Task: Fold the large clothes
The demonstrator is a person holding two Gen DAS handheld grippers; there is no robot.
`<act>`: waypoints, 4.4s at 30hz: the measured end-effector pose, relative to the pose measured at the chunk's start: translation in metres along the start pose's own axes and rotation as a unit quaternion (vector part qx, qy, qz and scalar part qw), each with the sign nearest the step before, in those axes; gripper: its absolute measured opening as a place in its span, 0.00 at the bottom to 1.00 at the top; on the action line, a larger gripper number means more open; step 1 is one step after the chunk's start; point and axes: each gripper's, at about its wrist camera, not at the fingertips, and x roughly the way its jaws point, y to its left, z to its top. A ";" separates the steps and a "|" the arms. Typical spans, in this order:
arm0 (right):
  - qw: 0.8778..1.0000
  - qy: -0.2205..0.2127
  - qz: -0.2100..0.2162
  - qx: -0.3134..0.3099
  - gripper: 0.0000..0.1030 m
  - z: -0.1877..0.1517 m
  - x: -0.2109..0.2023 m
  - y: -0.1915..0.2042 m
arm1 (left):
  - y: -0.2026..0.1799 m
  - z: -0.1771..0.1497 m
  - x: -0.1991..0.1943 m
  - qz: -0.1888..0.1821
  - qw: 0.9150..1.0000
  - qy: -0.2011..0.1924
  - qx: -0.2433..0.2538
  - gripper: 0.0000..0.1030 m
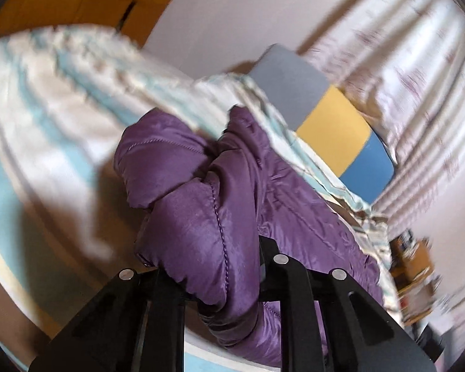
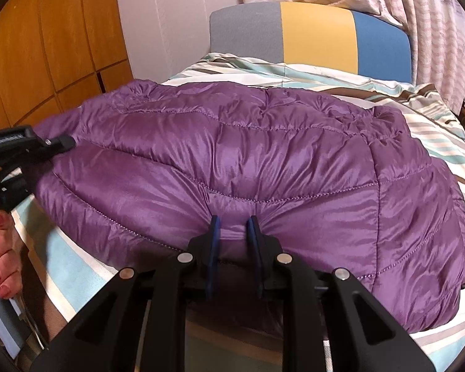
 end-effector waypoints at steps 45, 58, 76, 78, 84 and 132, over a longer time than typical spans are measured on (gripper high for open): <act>0.926 -0.029 -0.295 0.232 0.76 -0.052 -0.124 -0.189 | -0.209 -0.074 -0.004 -0.040 0.890 -0.090 0.444 0.17; 0.924 -0.024 -0.314 0.217 0.76 -0.050 -0.121 -0.198 | -0.244 -0.133 0.016 -0.073 0.859 -0.047 0.505 0.17; 0.922 -0.021 -0.305 0.239 0.76 -0.053 -0.118 -0.204 | -0.256 -0.188 0.051 -0.104 0.830 0.044 0.546 0.25; 0.922 -0.021 -0.305 0.238 0.76 -0.053 -0.118 -0.203 | -0.255 -0.190 0.048 -0.122 0.834 0.059 0.535 0.37; 0.921 -0.025 -0.305 0.241 0.76 -0.053 -0.122 -0.204 | -0.244 -0.178 0.031 -0.179 0.850 0.086 0.487 0.50; 0.973 -0.045 -0.170 0.148 0.72 0.135 -0.007 -0.165 | -0.181 -0.024 0.128 0.012 0.960 0.091 0.265 0.86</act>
